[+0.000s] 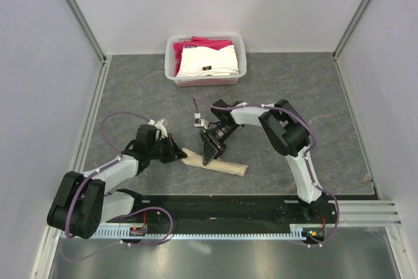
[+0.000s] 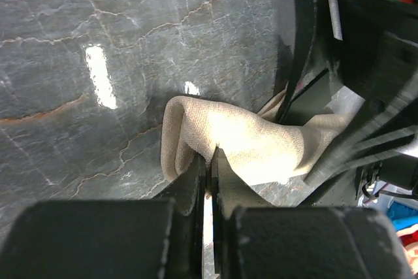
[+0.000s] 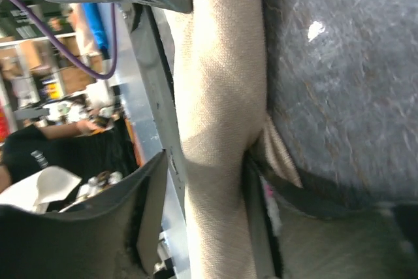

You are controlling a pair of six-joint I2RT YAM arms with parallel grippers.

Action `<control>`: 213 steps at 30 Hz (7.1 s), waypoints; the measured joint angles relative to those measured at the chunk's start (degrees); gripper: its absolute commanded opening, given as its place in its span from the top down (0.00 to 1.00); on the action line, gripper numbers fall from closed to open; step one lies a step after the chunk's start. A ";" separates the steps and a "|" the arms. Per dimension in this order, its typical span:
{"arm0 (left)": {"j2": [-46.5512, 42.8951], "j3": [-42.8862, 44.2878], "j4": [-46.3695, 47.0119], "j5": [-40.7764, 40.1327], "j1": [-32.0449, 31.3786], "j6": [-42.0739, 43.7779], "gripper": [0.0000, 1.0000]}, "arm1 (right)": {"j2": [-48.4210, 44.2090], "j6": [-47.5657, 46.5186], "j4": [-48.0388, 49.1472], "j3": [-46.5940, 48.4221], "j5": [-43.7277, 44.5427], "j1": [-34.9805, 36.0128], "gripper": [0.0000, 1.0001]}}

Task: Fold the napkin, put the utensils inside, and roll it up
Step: Roll the napkin with the utensil

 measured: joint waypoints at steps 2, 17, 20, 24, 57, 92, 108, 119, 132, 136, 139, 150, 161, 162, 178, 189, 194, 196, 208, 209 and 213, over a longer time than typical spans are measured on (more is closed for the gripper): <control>1.07 1.11 -0.70 -0.04 0.00 0.02 0.98 | -1.62 0.81 0.28 0.00 2.78 0.15 0.36; 12.87 12.17 -10.71 3.54 0.35 0.04 0.98 | -29.24 -1.90 17.03 -13.94 38.03 7.74 0.16; 14.38 13.49 -11.98 4.48 0.50 0.09 0.98 | -31.26 -4.17 18.99 -17.44 46.21 13.97 0.17; 15.06 14.03 -12.50 5.35 0.55 0.24 0.98 | -31.39 -5.81 19.61 -20.06 53.92 17.99 0.18; -1.51 11.61 -16.13 -1.97 0.55 1.77 0.42 | -16.09 -5.66 17.53 -14.69 21.49 4.55 0.73; 1.86 4.22 -7.32 1.29 0.55 1.29 0.98 | -5.55 4.02 7.52 -3.63 5.66 0.13 0.26; 14.03 14.03 -12.35 4.02 1.90 1.31 0.98 | -30.71 -6.82 22.75 -19.96 41.99 11.08 0.02; 15.56 15.39 -13.75 5.49 2.47 1.36 0.98 | -30.21 -13.99 23.67 -22.49 55.67 15.15 0.08; 15.65 15.91 -14.56 5.35 2.47 1.97 0.52 | -23.17 -15.41 19.52 -17.84 51.82 13.79 0.53; 12.46 15.69 -15.21 2.32 2.47 2.34 0.43 | -21.22 -14.58 17.31 -15.30 45.59 10.36 0.61; 7.78 14.93 -15.15 -0.04 2.47 2.36 0.39 | -18.80 -13.86 14.80 -12.59 38.86 7.19 0.63; -1.20 8.90 -11.06 -2.34 2.47 2.34 0.39 | -9.46 -10.14 7.28 -6.58 15.10 2.40 0.64; 0.81 7.06 -5.62 0.02 2.47 2.25 0.48 | -7.69 -7.43 4.61 -6.45 11.26 1.55 0.63; 0.83 6.67 -5.09 0.50 2.47 2.23 0.48 | -7.56 -7.19 4.48 -6.36 11.13 1.51 0.63; 6.99 3.45 2.16 5.49 2.47 0.07 0.98 | -6.99 -3.89 2.73 -5.03 10.10 1.31 0.30; 13.88 9.51 -1.51 5.84 2.47 0.11 0.98 | -17.73 -3.89 7.56 -9.20 25.86 2.19 0.03; 16.06 11.26 -2.51 6.08 2.47 0.11 0.98 | -24.41 -5.55 12.87 -13.57 34.75 5.44 0.02; 16.24 11.50 -2.78 6.12 2.47 0.15 0.98 | -25.09 -6.14 14.19 -14.03 36.59 6.78 0.02; 16.87 12.41 -4.35 6.36 2.47 0.22 0.98 | -23.30 -8.70 16.55 -14.49 41.40 9.29 0.03; 17.03 12.57 -4.44 6.43 2.47 0.24 0.98 | -23.10 -8.92 16.46 -14.51 41.48 9.55 0.03; 18.12 13.53 -5.09 6.73 2.47 0.26 0.98 | -23.02 -9.33 16.31 -14.91 41.64 10.45 0.03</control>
